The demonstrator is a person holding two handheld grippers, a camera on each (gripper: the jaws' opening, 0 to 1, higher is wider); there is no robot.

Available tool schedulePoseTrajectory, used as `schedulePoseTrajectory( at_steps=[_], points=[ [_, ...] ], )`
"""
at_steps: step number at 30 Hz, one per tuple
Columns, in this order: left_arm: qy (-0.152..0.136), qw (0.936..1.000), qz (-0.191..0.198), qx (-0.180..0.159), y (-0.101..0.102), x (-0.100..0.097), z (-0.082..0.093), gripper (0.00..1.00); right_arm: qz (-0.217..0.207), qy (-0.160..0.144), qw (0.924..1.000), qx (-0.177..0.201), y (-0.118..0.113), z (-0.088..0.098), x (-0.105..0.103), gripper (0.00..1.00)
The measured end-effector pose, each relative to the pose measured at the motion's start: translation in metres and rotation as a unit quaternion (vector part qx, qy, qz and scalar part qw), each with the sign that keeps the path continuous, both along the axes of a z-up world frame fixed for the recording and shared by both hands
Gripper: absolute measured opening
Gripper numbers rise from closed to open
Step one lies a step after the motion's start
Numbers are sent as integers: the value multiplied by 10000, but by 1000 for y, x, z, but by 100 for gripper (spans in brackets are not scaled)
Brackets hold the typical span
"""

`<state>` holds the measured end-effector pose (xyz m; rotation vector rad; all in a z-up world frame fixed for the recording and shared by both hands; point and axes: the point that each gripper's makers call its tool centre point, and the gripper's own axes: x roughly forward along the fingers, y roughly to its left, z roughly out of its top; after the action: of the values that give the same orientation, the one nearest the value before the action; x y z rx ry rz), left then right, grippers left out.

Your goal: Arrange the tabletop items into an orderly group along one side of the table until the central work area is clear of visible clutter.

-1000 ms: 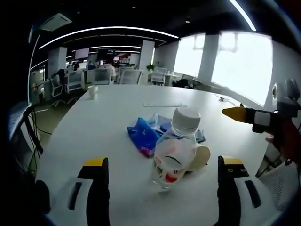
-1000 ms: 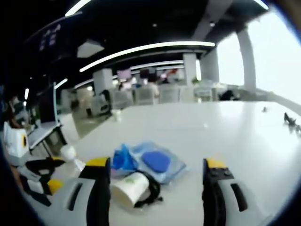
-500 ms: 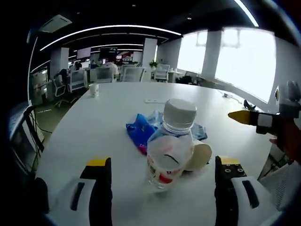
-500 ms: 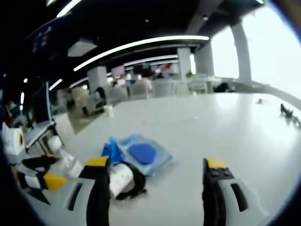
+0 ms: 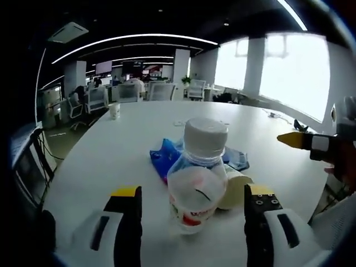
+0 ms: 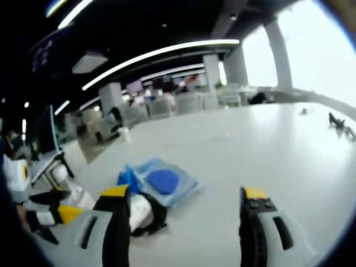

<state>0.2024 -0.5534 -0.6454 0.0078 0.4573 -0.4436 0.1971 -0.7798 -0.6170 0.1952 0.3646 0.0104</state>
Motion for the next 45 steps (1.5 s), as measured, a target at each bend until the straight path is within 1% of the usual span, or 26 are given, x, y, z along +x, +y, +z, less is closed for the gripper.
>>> schedulePoseTrajectory(
  at_steps=[2, 4, 7, 10, 12, 16, 19, 22, 25, 29, 31, 35, 37, 38, 40, 41, 43, 45],
  points=[
    [-51, 10000, 27, 20, -1, 0, -1, 69, 8, -12, 10000, 84, 0, 1, 0, 77],
    [-75, 9999, 55, -46, -4, 0, 0, 66, 13, 1, 10000, 78, 0, 1, 1, 77],
    [-162, 9998, 52, -45, -8, 2, -2, 62, 12, 23, 10000, 84, -2, 0, 1, 77],
    [-195, 9998, 12, -5, -9, 3, -4, 60, -12, 36, 10000, 61, -6, 0, 1, 77],
    [-213, 9998, 16, -4, -9, 5, -5, 57, -42, 70, 9999, 67, -9, -1, 0, 77],
    [-345, 9994, -17, 39, -10, 10, -3, 51, -109, 105, 9999, 66, -15, -3, -2, 77],
    [-385, 9992, -44, 116, -10, 10, -5, 49, -165, 118, 9998, 62, -20, -3, -3, 77],
    [-362, 9992, -60, 133, -10, 10, -6, 43, -199, 155, 9997, 41, -24, -5, -4, 77],
    [-394, 9990, -71, 191, -8, 11, -6, 43, -218, 190, 9996, 17, -26, -6, -5, 76],
    [-412, 9986, -208, 248, -9, 11, -7, 42, -250, 204, 9995, 15, -28, -7, -6, 75],
    [-419, 9985, -285, 225, -9, 11, -6, 42, -263, 192, 9995, -1, -29, -6, -7, 75],
    [-475, 9969, -589, 229, -10, 11, -6, 42, -256, 227, 9994, -10, -29, -7, -7, 75],
    [-453, 9966, -673, 169, -10, 11, -6, 42, -270, 246, 9993, -18, -30, -8, -8, 74],
    [-465, 9954, -824, 153, -11, 10, -6, 42, -273, 258, 9993, -14, -30, -8, -9, 74],
    [-485, 9939, -982, 162, -11, 10, -6, 42, -271, 272, 9993, -14, -30, -9, -9, 74],
    [-497, 9918, -1165, 144, -13, 8, -6, 42, -271, 274, 9993, -20, -30, -10, -10, 74],
    [-449, 9900, -1333, 105, -13, 8, -6, 42, -255, 200, 9995, -16, -29, -8, -10, 74],
    [-415, 9888, -1428, 142, -13, 8, -6, 42, -256, 152, 9995, -60, -29, -6, -9, 74]
  ],
)
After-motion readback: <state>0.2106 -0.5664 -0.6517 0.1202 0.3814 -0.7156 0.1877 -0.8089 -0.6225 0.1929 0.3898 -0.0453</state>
